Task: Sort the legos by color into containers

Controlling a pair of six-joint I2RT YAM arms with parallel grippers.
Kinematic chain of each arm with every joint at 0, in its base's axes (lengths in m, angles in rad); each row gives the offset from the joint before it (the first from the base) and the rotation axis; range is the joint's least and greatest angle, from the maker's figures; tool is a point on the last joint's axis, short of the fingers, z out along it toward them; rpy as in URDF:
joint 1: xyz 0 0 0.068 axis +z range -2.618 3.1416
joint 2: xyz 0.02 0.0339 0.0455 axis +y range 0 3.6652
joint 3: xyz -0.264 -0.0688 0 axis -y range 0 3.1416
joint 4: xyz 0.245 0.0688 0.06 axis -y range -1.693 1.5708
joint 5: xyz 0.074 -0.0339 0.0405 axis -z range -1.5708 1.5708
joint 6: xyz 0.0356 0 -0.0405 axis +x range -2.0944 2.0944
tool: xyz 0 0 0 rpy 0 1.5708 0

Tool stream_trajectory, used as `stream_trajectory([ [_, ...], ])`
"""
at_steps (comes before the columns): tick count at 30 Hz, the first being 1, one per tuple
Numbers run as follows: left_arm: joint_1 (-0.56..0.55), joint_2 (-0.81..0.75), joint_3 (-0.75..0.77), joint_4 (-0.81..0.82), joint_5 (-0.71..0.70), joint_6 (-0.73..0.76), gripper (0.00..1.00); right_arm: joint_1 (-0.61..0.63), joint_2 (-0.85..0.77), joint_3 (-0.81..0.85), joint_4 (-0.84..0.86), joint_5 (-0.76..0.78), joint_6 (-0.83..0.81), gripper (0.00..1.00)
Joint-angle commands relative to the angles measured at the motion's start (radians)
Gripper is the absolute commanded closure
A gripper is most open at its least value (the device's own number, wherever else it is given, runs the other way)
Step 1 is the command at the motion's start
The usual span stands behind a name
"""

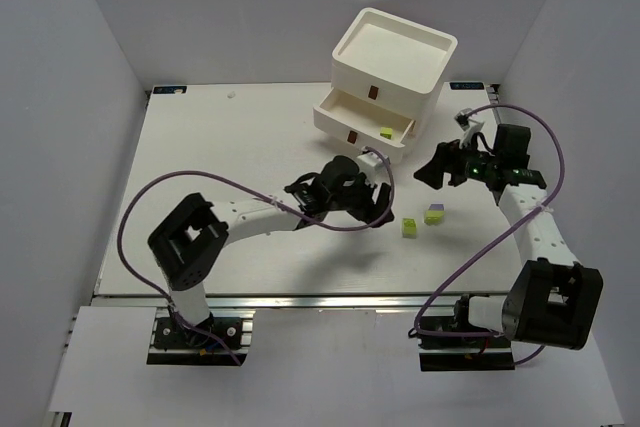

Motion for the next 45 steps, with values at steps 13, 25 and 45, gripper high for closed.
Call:
stream_trajectory([
  [13, -0.182, 0.403, 0.581, -0.484, -0.5, -0.404, 0.17, -0.155, -0.152, -0.031, 0.108, 0.076, 0.18, 0.27],
  [25, -0.24, 0.545, 0.759, -0.667, -0.629, -0.524, 0.12, -0.175, -0.176, -0.046, 0.119, 0.034, 0.211, 0.27],
  [45, -0.249, 0.623, 0.82, -0.656, -0.695, -0.547, 0.36, -0.185, -0.189, -0.066, 0.139, 0.025, 0.208, 0.28],
])
